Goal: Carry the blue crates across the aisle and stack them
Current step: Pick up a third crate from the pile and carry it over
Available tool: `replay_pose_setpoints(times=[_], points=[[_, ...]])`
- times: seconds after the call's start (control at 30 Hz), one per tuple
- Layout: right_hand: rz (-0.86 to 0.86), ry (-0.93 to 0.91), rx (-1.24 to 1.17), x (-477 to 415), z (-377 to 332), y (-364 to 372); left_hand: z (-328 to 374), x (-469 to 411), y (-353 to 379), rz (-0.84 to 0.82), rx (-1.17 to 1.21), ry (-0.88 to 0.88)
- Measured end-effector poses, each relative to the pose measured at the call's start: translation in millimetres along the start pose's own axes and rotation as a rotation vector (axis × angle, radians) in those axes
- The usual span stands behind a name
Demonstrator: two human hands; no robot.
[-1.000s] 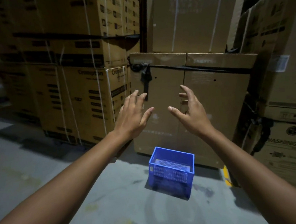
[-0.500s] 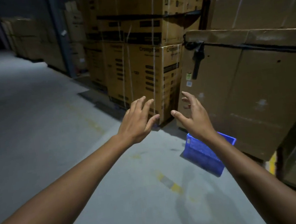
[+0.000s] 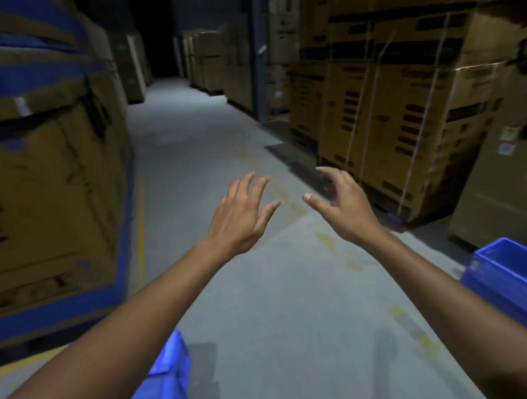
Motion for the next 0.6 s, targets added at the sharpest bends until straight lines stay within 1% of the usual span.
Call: replay_pose_setpoints(times=[0.17,0.3,0.47,0.6], points=[[-0.087,0.007,-0.038,46.2,-80.7,118.3,-89.0,115.5,-61.4,-0.044,-0.033,-0.082],[-0.195,-0.006,-0.029,84.6,-134.5,213.2,-157.2,199.6,-99.4,-0.071,-0.09,-0.143],[-0.307,-0.025,-0.001,110.4,-174.6,297.8,-222.5,268.3,-116.9,-0.136,-0.118,-0.22],[-0.379,-0.041,0.004,118.9,-188.0,355.8,-261.5,310.8,-115.2,-0.175,-0.142,-0.296]])
Point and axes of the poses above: each hand's wrist, its own x-axis away from the middle knuckle, its own y-axis out of the palm, z = x × y, the point moved 7 cm from there along -x, towards the middle knuckle, and after that the axes turned 15 degrees about y, right-handed, at the moved point
